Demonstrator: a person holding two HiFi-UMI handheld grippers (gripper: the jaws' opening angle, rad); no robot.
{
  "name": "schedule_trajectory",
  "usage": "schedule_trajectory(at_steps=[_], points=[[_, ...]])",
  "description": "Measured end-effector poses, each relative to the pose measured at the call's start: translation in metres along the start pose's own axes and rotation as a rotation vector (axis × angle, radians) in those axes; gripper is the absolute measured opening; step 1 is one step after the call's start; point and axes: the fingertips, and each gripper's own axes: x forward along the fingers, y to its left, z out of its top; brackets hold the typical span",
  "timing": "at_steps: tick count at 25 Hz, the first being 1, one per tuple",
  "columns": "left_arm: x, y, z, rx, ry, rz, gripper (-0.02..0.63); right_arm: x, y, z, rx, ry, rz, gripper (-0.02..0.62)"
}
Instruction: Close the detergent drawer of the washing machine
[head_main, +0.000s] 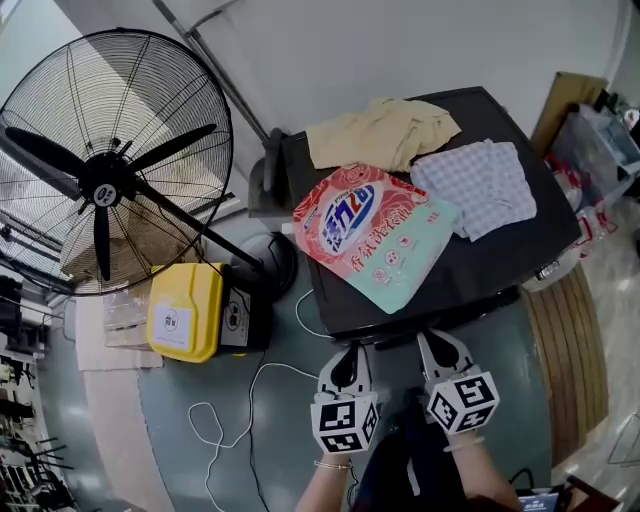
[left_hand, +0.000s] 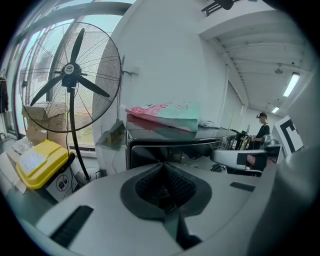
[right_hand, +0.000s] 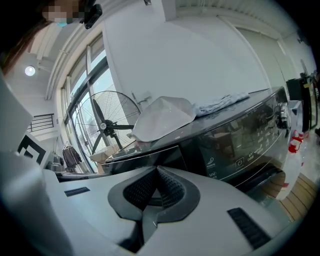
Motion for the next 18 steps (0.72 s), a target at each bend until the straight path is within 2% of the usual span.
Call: schedule_trajectory(at_steps=[18], points=[[0.0029,0.0021,0.0011,-0.004,-0.002,0.009,0.015,0.0036,-0.0015,0.0000,0.044,-0.017,0.033,0.025]])
